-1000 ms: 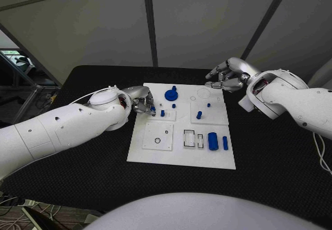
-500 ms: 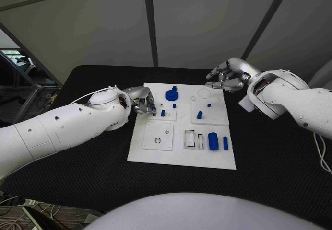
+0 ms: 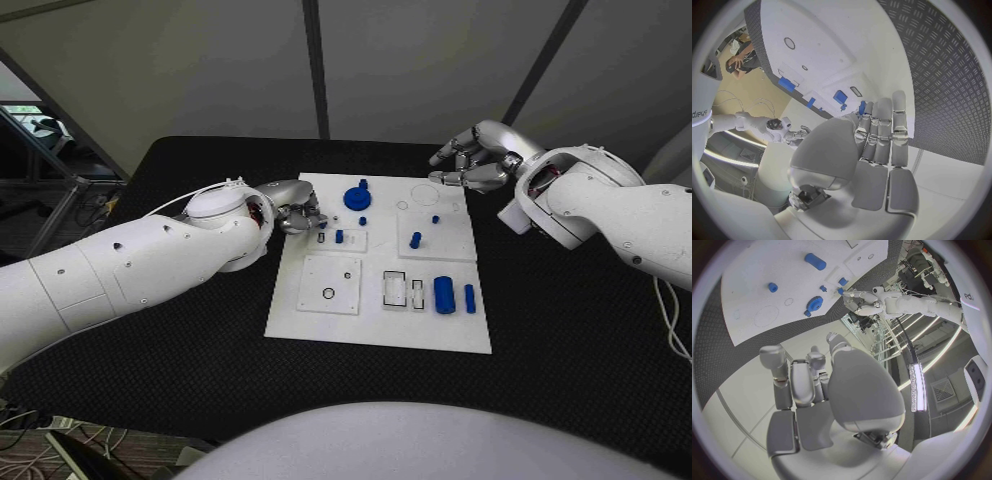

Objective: Assemble the parts on the task board

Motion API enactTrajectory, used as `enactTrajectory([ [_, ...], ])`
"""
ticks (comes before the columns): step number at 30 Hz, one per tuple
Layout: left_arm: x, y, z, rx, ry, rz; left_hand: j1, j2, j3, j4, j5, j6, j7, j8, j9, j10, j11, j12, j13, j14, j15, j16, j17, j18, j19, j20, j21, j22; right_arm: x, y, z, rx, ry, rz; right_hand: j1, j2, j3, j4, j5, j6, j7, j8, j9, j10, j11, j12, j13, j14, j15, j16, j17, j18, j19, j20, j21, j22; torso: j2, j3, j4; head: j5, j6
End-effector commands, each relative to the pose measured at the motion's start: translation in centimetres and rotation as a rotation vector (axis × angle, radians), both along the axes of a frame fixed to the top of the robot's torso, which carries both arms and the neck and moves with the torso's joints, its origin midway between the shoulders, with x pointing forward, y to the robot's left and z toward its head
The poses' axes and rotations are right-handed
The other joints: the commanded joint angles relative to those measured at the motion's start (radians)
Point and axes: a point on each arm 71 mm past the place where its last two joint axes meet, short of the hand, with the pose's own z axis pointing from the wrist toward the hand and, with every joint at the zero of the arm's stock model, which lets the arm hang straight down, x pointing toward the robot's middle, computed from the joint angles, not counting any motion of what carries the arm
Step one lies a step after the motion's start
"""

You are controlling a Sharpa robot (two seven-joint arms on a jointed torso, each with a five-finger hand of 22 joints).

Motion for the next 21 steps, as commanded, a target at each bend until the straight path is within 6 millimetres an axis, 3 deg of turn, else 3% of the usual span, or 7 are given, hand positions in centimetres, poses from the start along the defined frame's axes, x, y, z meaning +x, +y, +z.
enactTrajectory([
  [1, -0.02, -0.06, 0.06, -0.014, -0.011, -0.005, -0.031, -0.022, 0.083, -0.05, -0.004, 0.0, 0.0, -0.005, 0.0, -0.003, 0.0, 0.005, 0.003, -0.003, -0.001, 0.004, -0.002, -0.02, -0.008, 0.001, 0.008, 0.008, -0.04, 0.1, 0.1, 0.002, 0.0, 0.011, -0.003, 0.008, 0.004, 0.0, 0.006, -0.002, -0.003, 0.005, -0.001, -0.001, -0.001, 0.002, 0.001, 0.031, -0.007, -0.006, 0.0, 0.01, 0.0, -0.002, -0.003, -0.002, 0.0, -0.0001, 0.0003, 0.001, 0.0],
  [8, 0.02, 0.07, 0.15, -0.021, -0.023, 0.001, -0.073, -0.033, 0.139, -0.068, -0.005, 0.004, -0.001, -0.006, 0.001, -0.004, 0.001, 0.008, 0.005, -0.001, 0.0, 0.005, -0.005, -0.019, -0.009, 0.0, 0.011, 0.019, -0.02, 0.07, 0.08, 0.001, 0.002, 0.01, -0.003, 0.008, 0.004, 0.0, 0.006, -0.002, -0.003, 0.005, -0.001, -0.001, -0.001, 0.002, 0.001, 0.031, -0.007, -0.006, 0.0, 0.01, 0.0, -0.002, -0.003, -0.002, -0.001, -0.0003, 0.0002, 0.001, 0.0],
  [21, 0.15, 0.29, 0.38, -0.038, -0.054, 0.015, -0.093, -0.048, 0.169, -0.09, -0.006, 0.008, -0.002, -0.005, 0.002, -0.001, -0.001, 0.012, 0.006, 0.001, -0.002, 0.006, -0.006, -0.018, -0.008, -0.001, 0.014, 0.028, -0.01, 0.07, 0.05, 0.0, 0.004, 0.011, -0.003, 0.008, 0.004, 0.0, 0.006, -0.002, -0.003, 0.005, -0.001, -0.001, -0.001, 0.002, 0.001, 0.031, -0.007, -0.006, 0.0, 0.01, 0.0, -0.002, -0.003, -0.002, -0.001, -0.0001, 0.0, -0.002, 0.0],
])
